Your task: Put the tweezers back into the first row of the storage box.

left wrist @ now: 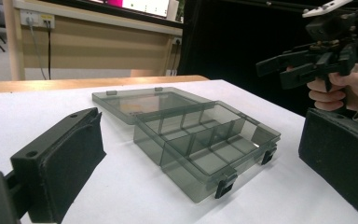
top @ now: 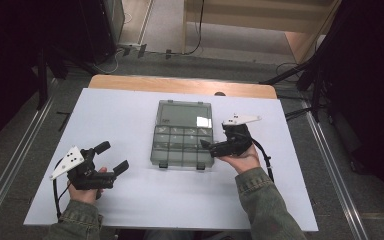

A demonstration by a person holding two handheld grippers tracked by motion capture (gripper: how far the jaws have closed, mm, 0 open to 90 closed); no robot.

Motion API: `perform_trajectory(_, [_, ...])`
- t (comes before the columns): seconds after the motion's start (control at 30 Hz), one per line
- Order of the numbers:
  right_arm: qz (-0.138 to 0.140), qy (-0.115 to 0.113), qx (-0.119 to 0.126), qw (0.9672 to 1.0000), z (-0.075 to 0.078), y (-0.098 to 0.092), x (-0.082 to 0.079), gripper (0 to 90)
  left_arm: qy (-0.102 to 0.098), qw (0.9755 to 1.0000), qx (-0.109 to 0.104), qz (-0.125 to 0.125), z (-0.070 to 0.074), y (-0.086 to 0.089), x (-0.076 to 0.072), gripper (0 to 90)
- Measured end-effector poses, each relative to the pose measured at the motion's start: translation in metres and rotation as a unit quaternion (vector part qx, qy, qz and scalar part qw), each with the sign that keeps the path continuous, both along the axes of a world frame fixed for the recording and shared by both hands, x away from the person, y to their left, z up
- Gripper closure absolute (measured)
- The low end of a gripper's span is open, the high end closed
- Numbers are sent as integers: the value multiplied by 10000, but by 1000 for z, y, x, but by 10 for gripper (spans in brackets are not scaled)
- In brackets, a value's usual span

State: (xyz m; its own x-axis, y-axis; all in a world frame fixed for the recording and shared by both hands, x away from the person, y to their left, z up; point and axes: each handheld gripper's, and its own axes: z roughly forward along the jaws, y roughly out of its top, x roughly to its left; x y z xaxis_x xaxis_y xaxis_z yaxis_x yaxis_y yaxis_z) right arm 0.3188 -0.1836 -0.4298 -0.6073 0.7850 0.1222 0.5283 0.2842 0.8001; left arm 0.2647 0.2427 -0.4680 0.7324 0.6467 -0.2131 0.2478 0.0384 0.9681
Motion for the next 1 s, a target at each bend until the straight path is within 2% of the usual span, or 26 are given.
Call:
perform_trajectory(0.03, [0, 0, 0, 10000, 0, 0, 0, 0, -2, 10000, 1, -2, 0, 0, 0, 0])
perform_trajectory(0.07, [-72, -147, 46, 9999, 0, -3, -5, 0, -4, 10000, 0, 0, 0, 0, 0, 0])
perform_trajectory(0.13, [-86, -197, 72, 9997, 1, -4, -7, 0, -4, 10000, -1, 3, 0, 0, 0, 0])
perform_trajectory(0.2, [-224, -470, 247, 9983, 0, -10, -17, 0, -5, 10000, 11, 1, 0, 0, 0, 0])
perform_trajectory(0.3, [-291, -456, 234, 9983, -1, -14, -21, 0, -7, 10000, 14, 6, 0, 0, 0, 0])
perform_trajectory(0.33, [-358, -602, 303, 9971, -3, -20, -27, 0, -7, 10000, 17, 11, 0, 0, 0, 0])
perform_trajectory(0.4, [-430, -548, 270, 9972, -6, -26, -32, 0, -14, 10000, 17, 13, 0, 0, 0, 0])
perform_trajectory(0.5, [-538, -637, 327, 9960, -11, -34, -37, 0, -22, 10000, 45, 8, 0, 0, 0, 0])
perform_trajectory(0.57, [-633, -603, 340, 9956, -17, -41, -40, 0, -30, 10000, 61, -4, 0, -1, 1, 0])
perform_trajectory(0.63, [-718, -694, 399, 9942, -22, -46, -43, 0, -50, 10000, 74, -16, 0, -1, 0, 0])
perform_trajectory(0.7, [-784, -561, 365, 9947, -25, -51, -46, 0, -24, 10000, 15, -18, 0, -2, 1, 0])
perform_trajectory(0.77, [-876, -670, 429, 9930, -29, -57, -51, 0, -3, 10000, 29, -34, -1, -2, 2, 0])
perform_trajectory(0.87, [-901, -617, 414, 9932, -32, -62, -54, 0, 5, 10000, 25, -35, -1, -3, 3, 0])
perform_trajectory(0.9, [-974, -714, 495, 9915, -37, -68, -60, 0, 13, 10000, 18, -35, -1, -3, 3, 0])
perform_trajectory(1.0, [-1048, -662, 521, 9909, -41, -77, -65, 0, 27, 10000, 3, -42, -1, -4, 3, 0])
